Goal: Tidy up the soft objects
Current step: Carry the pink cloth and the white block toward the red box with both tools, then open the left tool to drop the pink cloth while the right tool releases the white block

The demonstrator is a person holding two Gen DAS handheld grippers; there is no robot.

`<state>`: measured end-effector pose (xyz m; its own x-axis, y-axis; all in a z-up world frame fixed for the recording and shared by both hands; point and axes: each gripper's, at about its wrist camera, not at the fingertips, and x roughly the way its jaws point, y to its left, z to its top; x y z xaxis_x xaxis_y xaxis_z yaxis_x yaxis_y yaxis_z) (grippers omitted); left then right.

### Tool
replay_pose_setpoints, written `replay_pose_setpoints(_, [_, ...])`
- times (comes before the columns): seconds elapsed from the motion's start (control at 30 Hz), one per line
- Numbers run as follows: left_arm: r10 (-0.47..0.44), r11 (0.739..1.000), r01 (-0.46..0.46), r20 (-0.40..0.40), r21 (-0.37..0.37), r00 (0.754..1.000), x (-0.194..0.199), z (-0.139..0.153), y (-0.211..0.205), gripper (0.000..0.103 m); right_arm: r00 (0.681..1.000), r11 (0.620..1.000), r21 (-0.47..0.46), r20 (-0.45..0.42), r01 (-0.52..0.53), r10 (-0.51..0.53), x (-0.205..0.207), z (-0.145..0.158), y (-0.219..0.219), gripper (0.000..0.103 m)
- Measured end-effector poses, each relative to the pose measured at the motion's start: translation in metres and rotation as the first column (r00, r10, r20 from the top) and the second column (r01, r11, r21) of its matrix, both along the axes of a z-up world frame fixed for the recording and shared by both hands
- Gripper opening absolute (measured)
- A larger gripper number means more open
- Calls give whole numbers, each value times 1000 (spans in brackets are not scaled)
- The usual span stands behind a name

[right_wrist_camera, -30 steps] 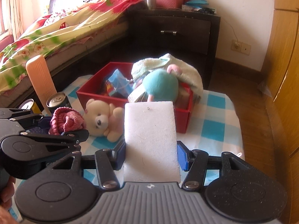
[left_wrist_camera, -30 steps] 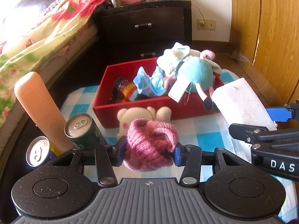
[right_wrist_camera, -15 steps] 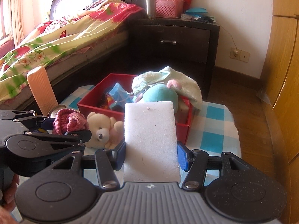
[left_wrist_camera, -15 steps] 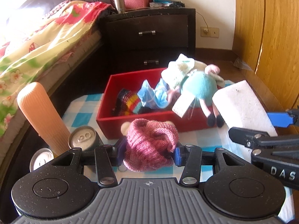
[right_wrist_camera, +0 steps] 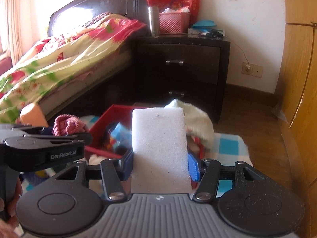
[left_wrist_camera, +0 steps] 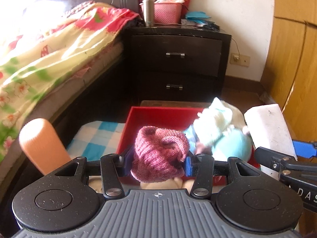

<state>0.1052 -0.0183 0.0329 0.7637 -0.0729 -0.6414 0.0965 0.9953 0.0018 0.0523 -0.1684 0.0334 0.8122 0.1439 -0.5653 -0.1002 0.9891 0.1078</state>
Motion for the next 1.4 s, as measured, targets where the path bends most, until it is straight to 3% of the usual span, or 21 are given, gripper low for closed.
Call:
replay_pose_setpoints(0.27, [16, 997, -18, -16, -71, 1000, 60, -2, 4, 50, 1000, 1000, 19, 0, -11, 11, 64, 1, 2, 33])
replay_pose_setpoints(0.53, [32, 995, -39, -78, -93, 996, 107, -32, 3, 52, 997, 999, 5, -57, -50, 51, 129, -23, 9, 34])
replay_pose_setpoints(0.6, [28, 995, -37, -86, -98, 996, 113, -38, 5, 56, 997, 998, 23, -60, -57, 58, 138, -26, 8, 37])
replay_pose_setpoints(0.67, [39, 993, -49, -93, -110, 995, 116, -41, 8, 72, 997, 999, 25, -59, -47, 48, 144, -29, 8, 37])
replay_pose_setpoints(0.87, [41, 990, -51, -72, -132, 997, 112, -32, 11, 79, 998, 996, 82, -54, -21, 25, 142, -29, -2, 42])
replay_pose_setpoints(1.03, [36, 993, -41, -52, -110, 998, 96, -14, 9, 82, 1000, 995, 99, -17, -4, 6, 128, -17, -5, 43])
replay_pose_setpoints(1.17, [32, 996, -34, -29, -81, 999, 78, -1, 10, 83, 1000, 984, 180, -14, 1, 2, 115, -6, -16, 43])
replay_pose_setpoints(1.4, [9, 998, -12, -55, -58, 998, 45, 1, 10, 83, 1000, 992, 122, -13, 30, -28, 67, 3, -20, 44])
